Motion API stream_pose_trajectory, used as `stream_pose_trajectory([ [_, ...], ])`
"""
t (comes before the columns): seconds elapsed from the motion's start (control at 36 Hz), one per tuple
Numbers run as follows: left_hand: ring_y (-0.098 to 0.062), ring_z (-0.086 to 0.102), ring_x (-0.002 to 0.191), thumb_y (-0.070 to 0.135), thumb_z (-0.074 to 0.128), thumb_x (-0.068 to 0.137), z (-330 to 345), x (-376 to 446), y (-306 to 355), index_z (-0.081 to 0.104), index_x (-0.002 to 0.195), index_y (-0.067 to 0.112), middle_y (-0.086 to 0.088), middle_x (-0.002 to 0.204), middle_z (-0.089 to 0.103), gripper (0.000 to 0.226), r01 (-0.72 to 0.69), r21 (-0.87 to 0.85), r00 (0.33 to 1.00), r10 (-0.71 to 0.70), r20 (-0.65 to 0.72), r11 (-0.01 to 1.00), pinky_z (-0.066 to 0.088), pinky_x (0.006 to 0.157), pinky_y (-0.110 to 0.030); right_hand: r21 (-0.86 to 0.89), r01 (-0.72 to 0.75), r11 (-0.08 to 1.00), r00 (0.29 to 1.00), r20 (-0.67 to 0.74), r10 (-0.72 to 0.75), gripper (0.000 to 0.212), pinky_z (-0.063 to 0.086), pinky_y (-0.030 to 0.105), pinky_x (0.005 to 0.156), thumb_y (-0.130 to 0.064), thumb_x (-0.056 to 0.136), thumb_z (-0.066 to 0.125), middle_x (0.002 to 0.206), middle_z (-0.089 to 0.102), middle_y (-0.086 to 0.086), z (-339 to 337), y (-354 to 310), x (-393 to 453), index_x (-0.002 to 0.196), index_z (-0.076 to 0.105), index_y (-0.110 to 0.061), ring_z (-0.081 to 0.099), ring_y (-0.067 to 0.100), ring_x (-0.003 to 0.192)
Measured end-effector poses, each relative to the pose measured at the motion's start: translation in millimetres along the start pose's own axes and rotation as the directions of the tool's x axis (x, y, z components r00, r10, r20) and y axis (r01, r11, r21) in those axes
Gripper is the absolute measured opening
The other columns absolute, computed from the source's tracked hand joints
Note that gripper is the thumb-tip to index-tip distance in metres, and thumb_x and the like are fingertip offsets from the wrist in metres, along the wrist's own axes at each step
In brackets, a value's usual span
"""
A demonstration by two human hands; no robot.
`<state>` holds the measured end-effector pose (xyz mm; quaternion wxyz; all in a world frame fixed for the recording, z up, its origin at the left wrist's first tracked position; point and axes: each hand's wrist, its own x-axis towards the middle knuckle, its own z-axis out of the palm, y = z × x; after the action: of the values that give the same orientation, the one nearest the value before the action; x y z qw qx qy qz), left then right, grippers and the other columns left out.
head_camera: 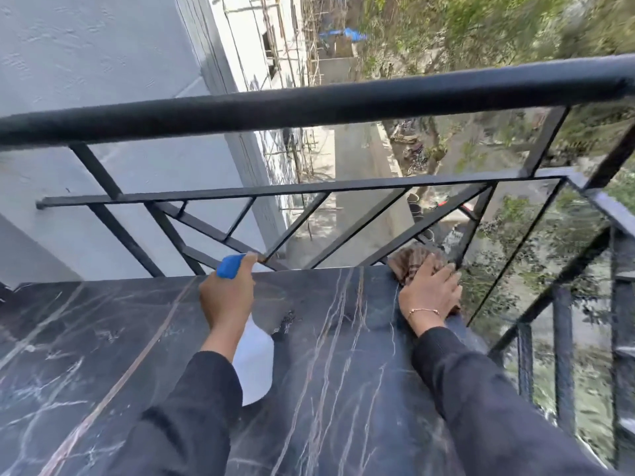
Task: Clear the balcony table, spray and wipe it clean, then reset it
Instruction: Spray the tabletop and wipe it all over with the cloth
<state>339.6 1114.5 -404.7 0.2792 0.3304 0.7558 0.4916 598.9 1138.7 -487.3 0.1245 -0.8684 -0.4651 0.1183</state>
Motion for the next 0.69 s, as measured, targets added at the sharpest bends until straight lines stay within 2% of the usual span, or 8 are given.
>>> stream_pose_trajectory([
  [0.08,-0.02,0.057,0.061,0.046,0.066,0.078,1,4,-1,0.067,0.071,0.018,0.001,0.063,0.064,0.029,0.015,-0.024,1.0,-0.016,-0.011,1.0,0.048,0.065,-0.034,-0.027,0.091,0.995,0.996,0.013,-0.091,0.071,0.016,0.048,0.115,-0.024,0.088,0.05,0.151,0.014,0.027,12,-25,-1,0.148,0.013,-0.012,0.013,0.042,0.141],
  [0.19,-0.02,0.058,0.063,0.046,0.068,0.077,6,3,-3,0.071,0.08,0.013,-0.008,0.073,0.067,0.034,-0.001,-0.037,1.0,0.001,-0.007,0.999,0.044,0.057,-0.027,-0.029,0.194,0.981,0.981,0.021,-0.194,0.073,0.018,0.047,0.115,-0.024,0.087,0.051,0.151,0.016,0.027,28,-62,-12,0.148,0.012,-0.012,0.014,0.04,0.141],
  [0.33,-0.02,0.057,0.062,0.048,0.068,0.078,7,4,-4,0.073,0.08,0.012,-0.009,0.073,0.068,0.036,-0.012,-0.032,1.0,0.012,-0.008,0.999,0.042,0.053,-0.025,0.006,0.383,0.924,0.92,0.086,-0.382,0.07,0.017,0.046,0.116,-0.019,0.087,0.049,0.152,0.017,0.023,50,-109,-38,0.147,0.015,-0.013,0.014,0.038,0.142],
  [0.47,-0.021,0.057,0.063,0.046,0.068,0.079,5,6,-3,0.066,0.069,0.02,-0.009,0.074,0.067,0.028,-0.019,-0.039,1.0,0.018,-0.014,0.999,0.05,0.061,-0.033,0.002,0.445,0.896,0.889,0.122,-0.442,0.07,0.016,0.044,0.116,-0.02,0.088,0.046,0.153,0.014,0.021,55,-116,-44,0.148,0.012,-0.014,0.012,0.037,0.142],
  [0.53,-0.022,0.058,0.065,0.045,0.069,0.078,5,6,-1,0.06,0.066,0.02,-0.009,0.075,0.068,0.029,-0.002,-0.035,1.0,0.002,-0.02,0.999,0.053,0.066,-0.036,-0.003,0.509,0.861,0.854,0.128,-0.504,0.068,0.014,0.042,0.118,-0.021,0.088,0.046,0.154,0.014,0.019,54,-110,-44,0.148,0.013,-0.016,0.012,0.035,0.143],
  [0.58,-0.023,0.059,0.067,0.046,0.068,0.079,5,7,0,0.057,0.066,0.019,-0.008,0.076,0.068,0.031,0.01,-0.028,0.999,-0.011,-0.034,1.0,0.053,0.069,-0.037,0.006,0.603,0.797,0.786,0.163,-0.596,0.066,0.012,0.041,0.118,-0.021,0.089,0.046,0.156,0.013,0.016,50,-102,-46,0.148,0.015,-0.018,0.012,0.031,0.144],
  [0.64,-0.02,0.058,0.064,0.045,0.067,0.081,4,6,1,0.063,0.069,0.017,-0.004,0.071,0.067,0.031,0.016,-0.041,0.999,-0.017,-0.035,0.999,0.052,0.068,-0.036,-0.002,0.684,0.729,0.716,0.193,-0.671,0.067,0.016,0.039,0.118,-0.018,0.087,0.047,0.155,0.018,0.014,44,-90,-46,0.147,0.018,-0.021,0.016,0.028,0.143],
  [0.69,-0.017,0.056,0.06,0.046,0.065,0.081,2,3,2,0.07,0.079,0.014,-0.002,0.069,0.065,0.032,0.017,-0.051,0.999,-0.018,-0.028,0.999,0.049,0.06,-0.03,0.006,0.702,0.712,0.701,0.171,-0.692,0.065,0.023,0.038,0.115,-0.016,0.086,0.047,0.152,0.026,0.013,37,-71,-41,0.146,0.023,-0.022,0.024,0.027,0.14],
])
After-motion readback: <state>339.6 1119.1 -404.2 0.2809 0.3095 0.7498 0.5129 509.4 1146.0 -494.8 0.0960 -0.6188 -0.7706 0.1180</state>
